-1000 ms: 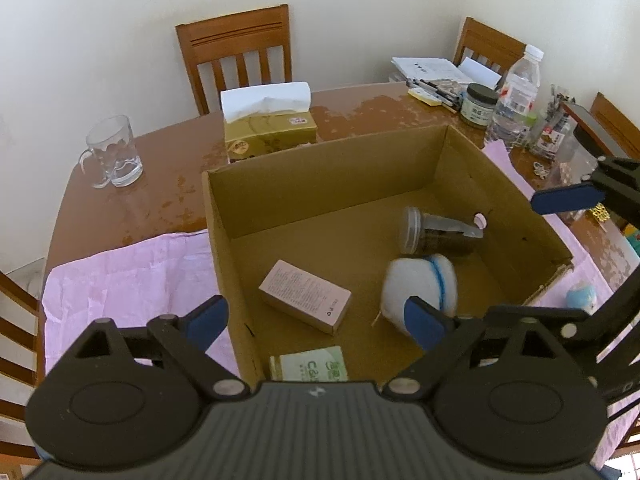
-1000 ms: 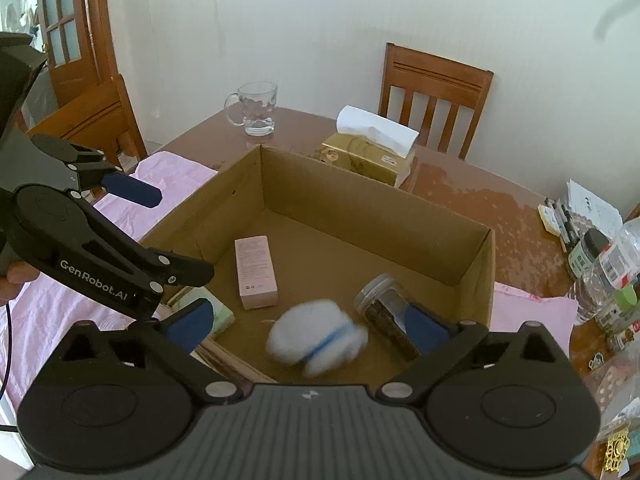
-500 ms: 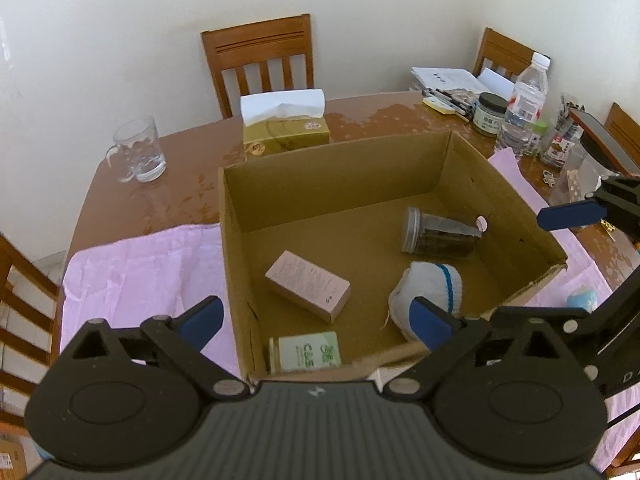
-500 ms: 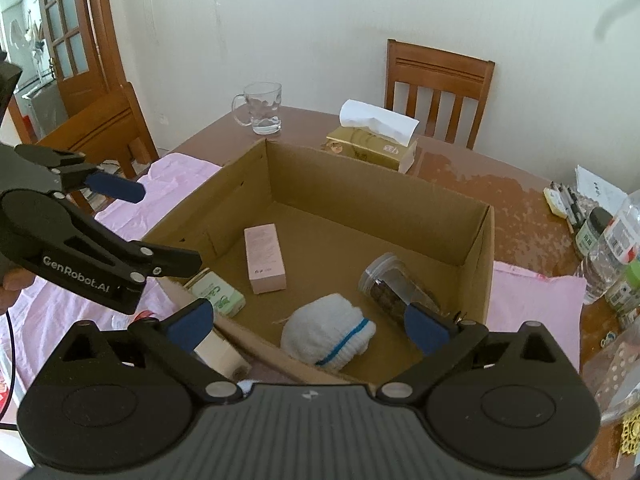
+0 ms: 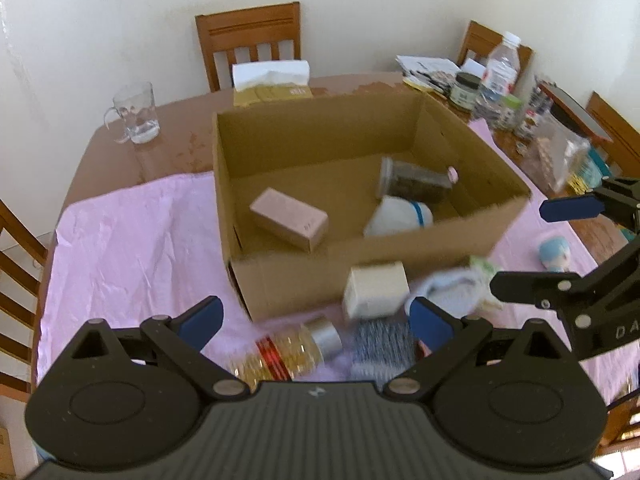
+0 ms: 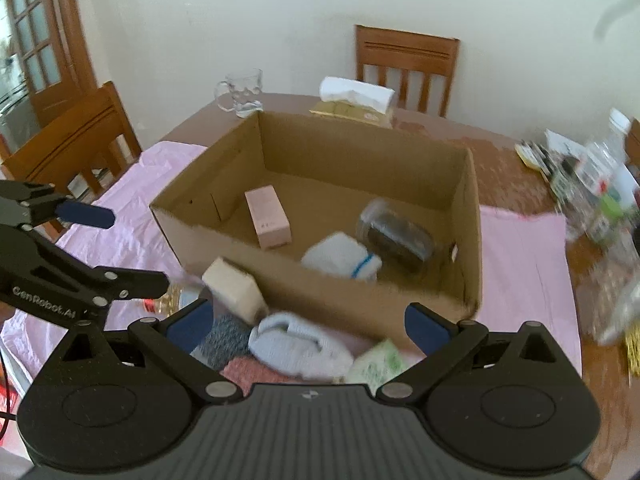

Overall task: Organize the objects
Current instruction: 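Withdraw both grippers from the box back toward the table items, then grasp the empty clear jar with the right gripper while the left grasps the dark-filled jar, then carry both jars into the cardboard box and open both grippers, then withdraw both grippers from the box toward the remaining items, then grasp the blue-and-white plush toy with the right gripper while the left grasps the blue-grey knit sock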

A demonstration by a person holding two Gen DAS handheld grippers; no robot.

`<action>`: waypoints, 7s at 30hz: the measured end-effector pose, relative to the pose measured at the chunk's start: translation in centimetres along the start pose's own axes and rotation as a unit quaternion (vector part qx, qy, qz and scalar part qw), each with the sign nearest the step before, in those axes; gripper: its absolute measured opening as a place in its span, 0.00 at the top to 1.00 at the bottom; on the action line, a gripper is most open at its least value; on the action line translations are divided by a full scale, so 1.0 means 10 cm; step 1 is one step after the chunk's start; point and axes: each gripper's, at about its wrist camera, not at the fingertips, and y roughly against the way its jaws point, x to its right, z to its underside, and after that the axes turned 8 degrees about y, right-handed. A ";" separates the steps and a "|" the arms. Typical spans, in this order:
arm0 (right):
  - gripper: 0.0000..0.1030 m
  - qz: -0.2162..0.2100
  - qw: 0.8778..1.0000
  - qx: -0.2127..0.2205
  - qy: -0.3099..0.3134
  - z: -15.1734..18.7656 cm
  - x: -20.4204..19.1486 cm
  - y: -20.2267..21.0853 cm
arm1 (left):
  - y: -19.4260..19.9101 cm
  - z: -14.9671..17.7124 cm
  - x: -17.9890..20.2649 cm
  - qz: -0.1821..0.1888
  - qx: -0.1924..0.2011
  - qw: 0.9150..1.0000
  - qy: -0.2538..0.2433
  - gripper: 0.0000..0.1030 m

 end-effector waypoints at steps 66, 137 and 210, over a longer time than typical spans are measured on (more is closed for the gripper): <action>0.00 0.095 0.973 -0.114 -0.179 0.93 0.84 -0.43 | -0.54 0.76 0.08 0.054 -0.091 0.988 -0.114 0.03; 0.00 -0.019 0.999 -0.015 0.038 -0.55 0.74 -0.26 | -1.26 -1.51 0.37 0.027 -0.035 0.998 -0.040 0.11; 0.00 0.133 0.977 -0.115 -0.121 1.08 1.39 -0.62 | -0.65 0.58 0.16 -0.030 -0.077 0.994 0.077 0.00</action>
